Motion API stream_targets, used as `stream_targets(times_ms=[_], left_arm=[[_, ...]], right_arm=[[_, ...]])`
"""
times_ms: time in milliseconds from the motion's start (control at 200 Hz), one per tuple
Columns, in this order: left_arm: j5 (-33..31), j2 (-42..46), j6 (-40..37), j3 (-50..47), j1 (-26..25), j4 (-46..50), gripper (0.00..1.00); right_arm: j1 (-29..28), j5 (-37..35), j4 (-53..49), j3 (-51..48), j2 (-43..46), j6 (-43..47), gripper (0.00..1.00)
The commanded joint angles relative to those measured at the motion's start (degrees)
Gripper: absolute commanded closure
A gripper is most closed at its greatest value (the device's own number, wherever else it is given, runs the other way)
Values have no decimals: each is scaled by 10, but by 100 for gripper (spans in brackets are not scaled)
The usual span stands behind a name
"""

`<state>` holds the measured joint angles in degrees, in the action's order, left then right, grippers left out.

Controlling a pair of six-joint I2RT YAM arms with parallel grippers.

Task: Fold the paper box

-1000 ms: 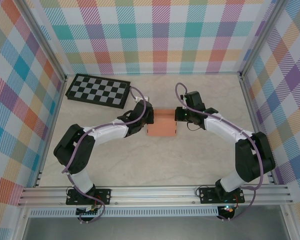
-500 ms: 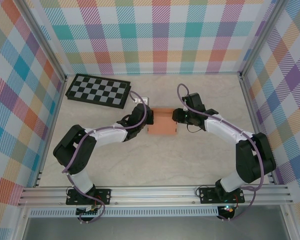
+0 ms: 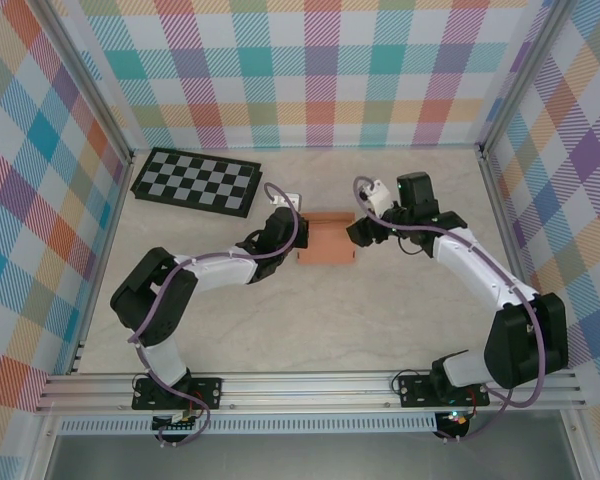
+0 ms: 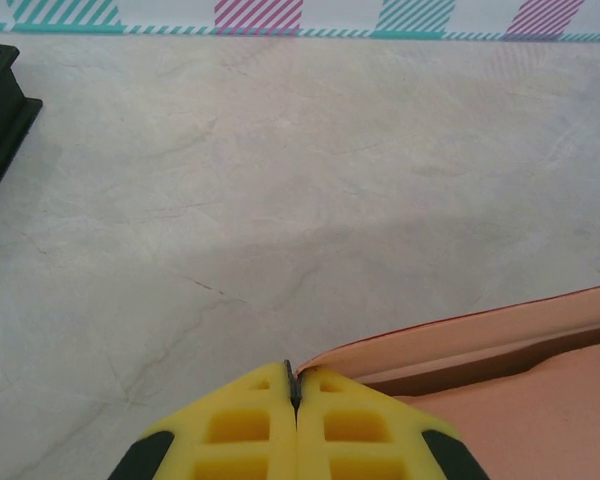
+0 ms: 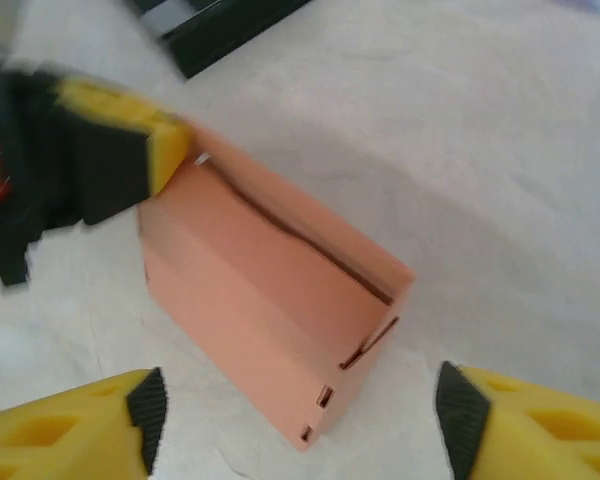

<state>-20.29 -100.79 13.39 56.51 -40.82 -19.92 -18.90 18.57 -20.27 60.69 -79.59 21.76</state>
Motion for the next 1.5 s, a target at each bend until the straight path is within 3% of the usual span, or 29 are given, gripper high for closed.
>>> stream_targets(times_ms=[0,65,150,345,530,700,1070,1340,1395,1495], left_arm=[[-10,-9,-18,5,-9,-10,100],[-8,-7,-23,3,-9,-12,100],[-8,-5,-28,3,-9,-12,100],[-6,-7,-38,4,-9,-11,100],[-6,-13,-39,7,-9,-11,100],[-6,-15,-43,10,-9,-12,100],[11,-19,-47,12,-9,-13,100],[60,11,-62,-33,-8,-73,78],[75,24,-67,-45,-7,-87,68],[120,56,-76,-75,1,-119,64]], right_arm=[[0,54,-26,-13,-10,280,14],[4,57,-8,-19,-22,326,9],[21,99,-17,-1,-48,357,8],[28,110,-92,75,-132,433,6],[25,76,-20,74,-154,440,3],[16,61,-26,82,-172,463,8],[-27,-17,32,48,-190,495,31],[-32,-50,58,33,-194,494,42],[-33,-54,58,31,-195,496,42],[-34,-56,62,27,-195,497,43]])
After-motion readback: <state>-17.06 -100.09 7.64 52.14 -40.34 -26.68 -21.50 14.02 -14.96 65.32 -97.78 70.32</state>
